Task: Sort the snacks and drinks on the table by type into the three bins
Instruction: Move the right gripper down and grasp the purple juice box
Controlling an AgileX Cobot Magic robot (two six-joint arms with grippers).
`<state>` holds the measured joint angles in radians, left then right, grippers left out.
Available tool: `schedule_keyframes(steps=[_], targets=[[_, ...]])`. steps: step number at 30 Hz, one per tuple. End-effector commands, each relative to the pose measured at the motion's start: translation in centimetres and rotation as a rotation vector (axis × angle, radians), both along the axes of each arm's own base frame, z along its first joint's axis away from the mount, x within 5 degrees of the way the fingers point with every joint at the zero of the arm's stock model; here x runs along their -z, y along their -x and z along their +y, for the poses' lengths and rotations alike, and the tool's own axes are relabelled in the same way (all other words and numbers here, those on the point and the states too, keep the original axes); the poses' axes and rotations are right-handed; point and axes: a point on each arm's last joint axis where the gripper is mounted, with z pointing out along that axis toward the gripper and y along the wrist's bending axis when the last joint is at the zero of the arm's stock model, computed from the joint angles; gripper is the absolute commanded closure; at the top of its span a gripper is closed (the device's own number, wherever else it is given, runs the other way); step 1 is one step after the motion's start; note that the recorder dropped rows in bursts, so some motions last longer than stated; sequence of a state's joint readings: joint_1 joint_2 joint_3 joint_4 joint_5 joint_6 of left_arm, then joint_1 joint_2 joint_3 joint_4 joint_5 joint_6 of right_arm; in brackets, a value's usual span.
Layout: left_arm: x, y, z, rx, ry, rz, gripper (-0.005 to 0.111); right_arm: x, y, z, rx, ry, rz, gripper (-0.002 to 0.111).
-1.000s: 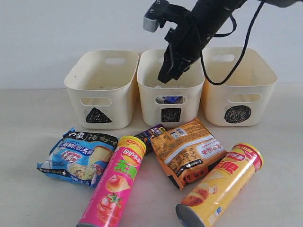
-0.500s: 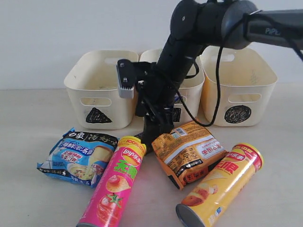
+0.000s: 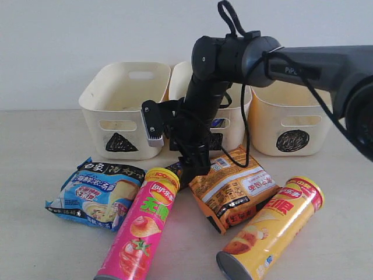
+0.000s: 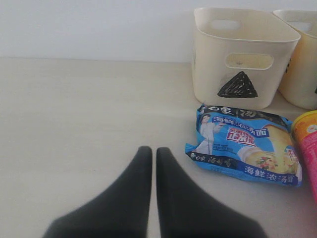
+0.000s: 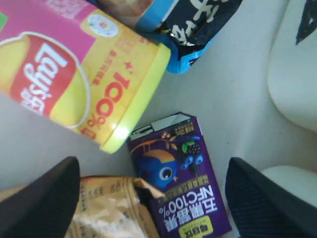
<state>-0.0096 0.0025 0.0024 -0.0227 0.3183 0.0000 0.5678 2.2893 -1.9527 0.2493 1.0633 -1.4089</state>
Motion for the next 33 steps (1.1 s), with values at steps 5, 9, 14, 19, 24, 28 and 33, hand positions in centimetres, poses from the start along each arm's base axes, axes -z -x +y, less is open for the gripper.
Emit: schedule_keyframes(steps=[5,9,14,19,24,28,33], targets=[[-0.2,0.0,0.0,-0.001,0.007,-0.016,0.102,1.9,-1.0,0.2,-0.051,0.045,-0.037,0.035],[-0.2,0.0,0.0,-0.001,0.007,-0.016,0.102,2.9,-1.3,0.3,-0.07,0.051,-0.059,0.035],[-0.2,0.0,0.0,-0.001,0.007,-0.016,0.102,3.9,-1.8,0.6,-0.083,0.049,-0.085,0.035],[-0.2,0.0,0.0,-0.001,0.007,-0.016,0.102,4.9,-2.0,0.6,-0.099,0.055,-0.094,0.037],[-0.2,0.0,0.0,-0.001,0.007,-0.016,0.102,5.3,-2.1,0.7,-0.098,0.055,-0.101,0.071],[-0.2,0.0,0.0,-0.001,0.007,-0.016,0.102,5.2,-2.3,0.7,-0.097,0.054,-0.126,0.108],[-0.2,0.0,0.0,-0.001,0.007,-0.016,0.102,3.5,-1.9,0.5,-0.103,0.057,-0.114,0.107]])
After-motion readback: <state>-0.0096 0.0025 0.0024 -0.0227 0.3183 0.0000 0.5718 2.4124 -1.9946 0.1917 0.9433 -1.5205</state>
